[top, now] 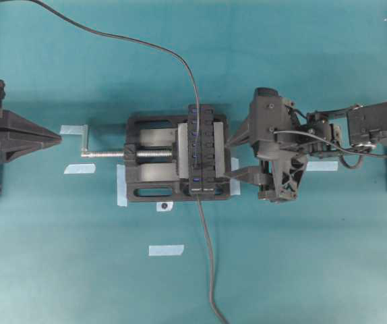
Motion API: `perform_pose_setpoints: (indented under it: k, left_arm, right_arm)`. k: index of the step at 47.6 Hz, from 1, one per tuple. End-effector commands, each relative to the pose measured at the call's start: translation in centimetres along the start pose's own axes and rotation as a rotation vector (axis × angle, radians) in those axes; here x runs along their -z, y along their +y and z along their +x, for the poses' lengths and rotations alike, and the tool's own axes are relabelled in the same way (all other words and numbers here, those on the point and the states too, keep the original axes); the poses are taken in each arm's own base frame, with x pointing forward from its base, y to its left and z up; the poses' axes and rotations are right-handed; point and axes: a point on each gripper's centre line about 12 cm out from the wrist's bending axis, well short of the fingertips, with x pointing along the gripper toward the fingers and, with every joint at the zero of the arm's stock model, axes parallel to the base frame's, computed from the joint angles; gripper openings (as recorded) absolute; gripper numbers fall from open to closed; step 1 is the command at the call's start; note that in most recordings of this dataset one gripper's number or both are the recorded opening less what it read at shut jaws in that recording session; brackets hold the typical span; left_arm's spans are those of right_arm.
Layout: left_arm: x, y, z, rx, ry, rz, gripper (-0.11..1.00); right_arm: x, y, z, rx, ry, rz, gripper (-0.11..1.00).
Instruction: Insert the USB into the second port from the front of the fixed hub.
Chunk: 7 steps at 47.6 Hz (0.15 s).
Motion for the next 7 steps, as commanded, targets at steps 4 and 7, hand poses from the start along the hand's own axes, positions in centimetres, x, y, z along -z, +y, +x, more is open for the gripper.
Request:
perform_pose_setpoints:
  k: [4,7]
  left_arm:
    - [-0.4,0.02,0.11,-0.002,-0.005,0.001,0.01]
    - [-0.4,0.02,0.13,-0.002,-0.002,0.0,0.01]
  right_arm:
    - [-0.51,0.1,-0.16,-0.003,-0.024,0.01,0.79]
    - [-0.55,0.1,-0.12,-0.004,-0.029,0.008,0.79]
